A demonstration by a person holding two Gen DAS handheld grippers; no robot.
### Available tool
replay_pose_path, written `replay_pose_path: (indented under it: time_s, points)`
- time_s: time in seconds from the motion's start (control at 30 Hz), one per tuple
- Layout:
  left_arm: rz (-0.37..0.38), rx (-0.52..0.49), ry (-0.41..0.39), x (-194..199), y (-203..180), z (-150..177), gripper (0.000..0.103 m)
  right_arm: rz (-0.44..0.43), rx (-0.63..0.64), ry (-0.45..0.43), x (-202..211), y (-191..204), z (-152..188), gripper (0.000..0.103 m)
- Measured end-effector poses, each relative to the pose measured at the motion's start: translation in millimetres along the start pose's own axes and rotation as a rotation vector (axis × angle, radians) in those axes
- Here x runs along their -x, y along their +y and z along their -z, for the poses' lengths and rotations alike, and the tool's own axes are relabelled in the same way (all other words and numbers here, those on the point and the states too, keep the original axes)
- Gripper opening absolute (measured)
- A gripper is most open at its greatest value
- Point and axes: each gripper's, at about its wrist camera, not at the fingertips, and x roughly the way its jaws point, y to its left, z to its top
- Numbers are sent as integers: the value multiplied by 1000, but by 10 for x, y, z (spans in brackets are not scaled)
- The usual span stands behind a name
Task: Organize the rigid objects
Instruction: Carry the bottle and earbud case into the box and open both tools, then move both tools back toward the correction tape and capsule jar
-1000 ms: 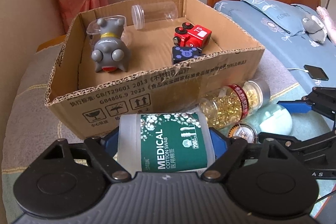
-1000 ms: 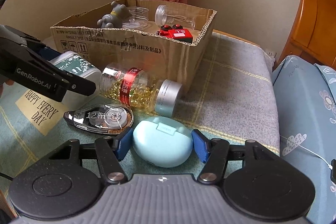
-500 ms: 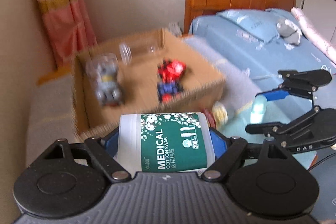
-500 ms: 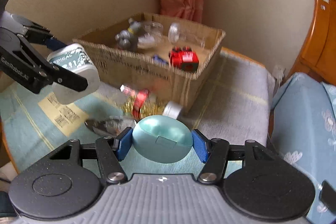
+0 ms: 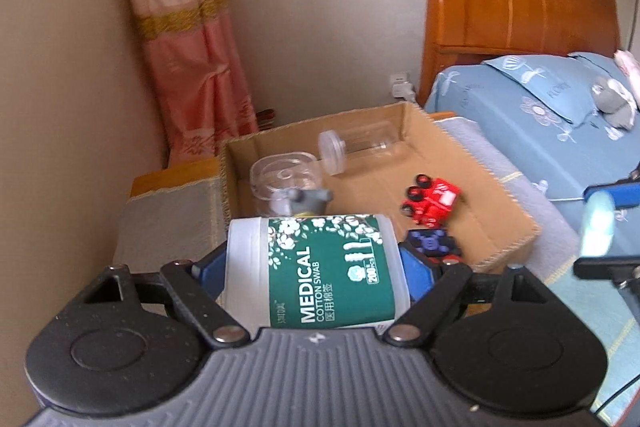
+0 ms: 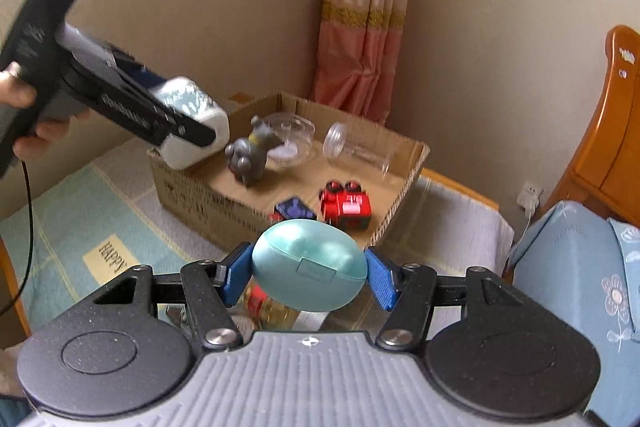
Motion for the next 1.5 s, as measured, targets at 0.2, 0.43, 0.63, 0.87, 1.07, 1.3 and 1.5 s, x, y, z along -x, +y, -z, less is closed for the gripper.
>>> replay_pose_path:
  time_s: [0.2, 0.43, 0.63, 0.87, 1.07, 1.3, 1.5]
  points:
    - [14, 17, 16, 3, 98, 123, 94, 8, 17, 5, -135, -18, -200, 66]
    - [15, 9, -6, 149, 143, 240, 98, 11, 21, 34, -415, -74, -393, 66]
    - [28, 19, -24, 236, 198, 298, 98, 11, 30, 74, -665, -57, -492, 66]
    - [28, 54, -13, 254, 271, 341, 99, 22, 3, 59, -674, -21, -498, 99]
    - [27, 56, -1, 309, 240, 415, 100, 58, -23, 53, -509, 39, -480, 103]
    - [-4, 53, 22, 380, 160, 532, 100, 78, -110, 72, -379, 172, -219, 103]
    - [1, 47, 51, 386, 61, 636, 101, 157, -178, 93, -408, 370, 148, 103]
